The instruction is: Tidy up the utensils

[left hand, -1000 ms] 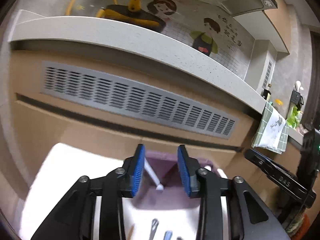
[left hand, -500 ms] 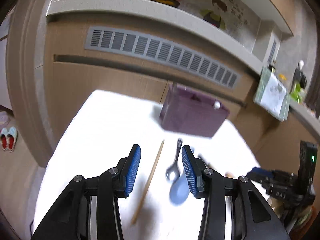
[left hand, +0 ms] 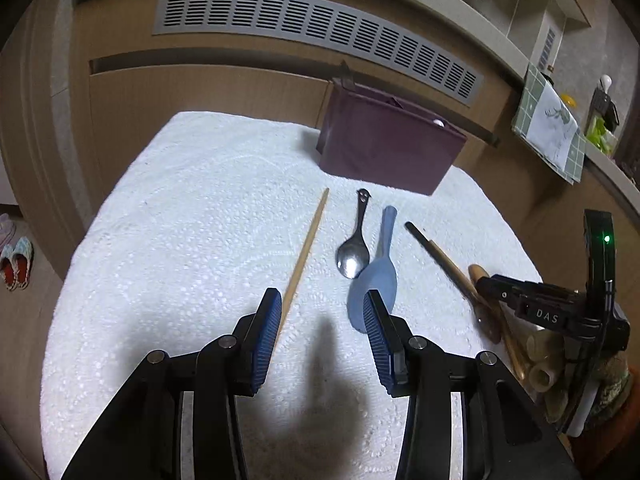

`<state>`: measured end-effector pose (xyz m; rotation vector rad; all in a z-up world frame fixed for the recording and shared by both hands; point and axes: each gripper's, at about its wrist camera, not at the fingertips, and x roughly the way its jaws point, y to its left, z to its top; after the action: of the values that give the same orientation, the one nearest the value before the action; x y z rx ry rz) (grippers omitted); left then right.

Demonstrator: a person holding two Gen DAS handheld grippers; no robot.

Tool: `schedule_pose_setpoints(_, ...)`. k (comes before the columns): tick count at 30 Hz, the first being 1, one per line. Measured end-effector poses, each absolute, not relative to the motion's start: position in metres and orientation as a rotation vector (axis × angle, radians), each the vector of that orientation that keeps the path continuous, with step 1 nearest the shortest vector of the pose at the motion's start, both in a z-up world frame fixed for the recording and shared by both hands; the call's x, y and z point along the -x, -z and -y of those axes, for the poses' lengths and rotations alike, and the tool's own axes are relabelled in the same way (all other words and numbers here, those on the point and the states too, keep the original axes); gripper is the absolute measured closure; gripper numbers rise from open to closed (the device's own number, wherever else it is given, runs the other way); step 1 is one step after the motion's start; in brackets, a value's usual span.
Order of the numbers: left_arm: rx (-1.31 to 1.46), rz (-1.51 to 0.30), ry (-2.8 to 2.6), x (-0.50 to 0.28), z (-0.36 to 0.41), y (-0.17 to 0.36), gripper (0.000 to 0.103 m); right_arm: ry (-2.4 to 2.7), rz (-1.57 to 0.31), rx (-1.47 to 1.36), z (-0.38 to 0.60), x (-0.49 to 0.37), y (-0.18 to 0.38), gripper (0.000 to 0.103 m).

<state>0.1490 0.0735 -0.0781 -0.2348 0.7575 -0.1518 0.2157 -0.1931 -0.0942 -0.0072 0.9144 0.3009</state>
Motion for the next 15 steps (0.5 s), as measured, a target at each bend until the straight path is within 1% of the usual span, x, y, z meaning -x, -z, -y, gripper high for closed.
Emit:
schedule_pose_setpoints(4, 0.212, -0.78, 0.175, -0.153, -0.061, 0.083, 0.059, -0.318, -0.905, 0.022, 0.191, -0.215, 0.093, 0.072)
schedule_pose_setpoints(5, 0.206, -0.783, 0.178, -0.153, -0.059, 0.084, 0.059, -0.322, -0.901, 0.022, 0.192, -0.214, 0.092, 0.076)
schedule_pose_setpoints(8, 0.182, -0.794, 0.194, -0.155, -0.05, 0.084, 0.059, -0.339, -0.883, 0.019, 0.194, -0.212, 0.089, 0.076)
schedule_pose_setpoints(12, 0.168, -0.816, 0.2, -0.163, -0.043, 0.086, 0.059, -0.343, -0.8, 0.011, 0.202, -0.2, 0.076, 0.076)
schedule_pose_setpoints(15, 0.15, -0.877, 0.178, -0.175, -0.039, 0.096, 0.057, -0.339, -0.743, -0.014, 0.213, -0.19, 0.068, 0.076)
